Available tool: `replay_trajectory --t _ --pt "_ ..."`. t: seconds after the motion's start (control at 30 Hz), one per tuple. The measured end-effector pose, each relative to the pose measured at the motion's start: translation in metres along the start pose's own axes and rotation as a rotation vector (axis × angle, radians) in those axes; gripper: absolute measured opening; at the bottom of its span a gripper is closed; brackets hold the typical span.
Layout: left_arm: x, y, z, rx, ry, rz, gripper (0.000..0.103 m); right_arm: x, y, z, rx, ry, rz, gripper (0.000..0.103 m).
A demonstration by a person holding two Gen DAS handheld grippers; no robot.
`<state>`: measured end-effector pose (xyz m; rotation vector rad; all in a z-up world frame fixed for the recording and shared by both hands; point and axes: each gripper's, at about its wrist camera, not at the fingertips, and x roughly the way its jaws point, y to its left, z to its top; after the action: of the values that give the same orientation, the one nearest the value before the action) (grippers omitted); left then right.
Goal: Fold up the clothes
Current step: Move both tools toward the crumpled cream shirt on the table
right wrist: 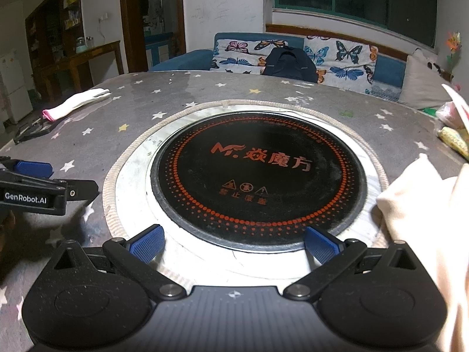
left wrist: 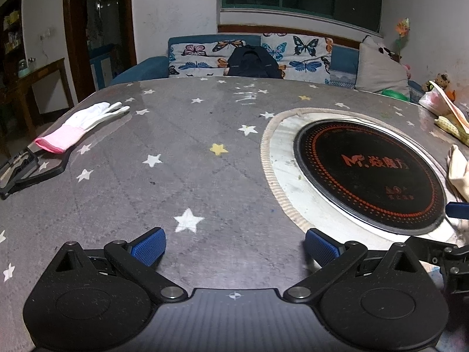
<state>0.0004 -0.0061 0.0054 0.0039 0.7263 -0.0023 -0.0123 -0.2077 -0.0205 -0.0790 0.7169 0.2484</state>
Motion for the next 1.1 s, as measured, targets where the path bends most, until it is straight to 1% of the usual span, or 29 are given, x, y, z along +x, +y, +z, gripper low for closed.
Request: replay_trajectory --t 0.23,0.37,0.6,0.83,1.1 --pt "-0.012 -0.018 -0.003 0.012 0.018 -0.060 0.103 -0.026 -0.005 -0.006 -0.003 -0.024 -0.005 0.103" --pt "-0.021 -0.035 -0.004 0.052 0.014 -0.099 0.103 -0.043 -0.012 -0.010 0.014 -0.033 -0.017 0.103" --pt "-0.036 -0.062 -0.003 0.090 0.016 -0.168 0.103 -0.069 -0.020 -0.021 0.019 -0.039 -0.037 0.103" --pt "-0.046 -0.088 -0.002 0.119 0.024 -0.231 0.103 -0.095 -0.032 -0.034 0.059 -0.060 -0.059 0.103" --pt "-0.050 -0.116 0.000 0.171 0.044 -0.283 0.103 -0.125 -0.046 -0.047 0.098 -0.085 -0.082 0.103"
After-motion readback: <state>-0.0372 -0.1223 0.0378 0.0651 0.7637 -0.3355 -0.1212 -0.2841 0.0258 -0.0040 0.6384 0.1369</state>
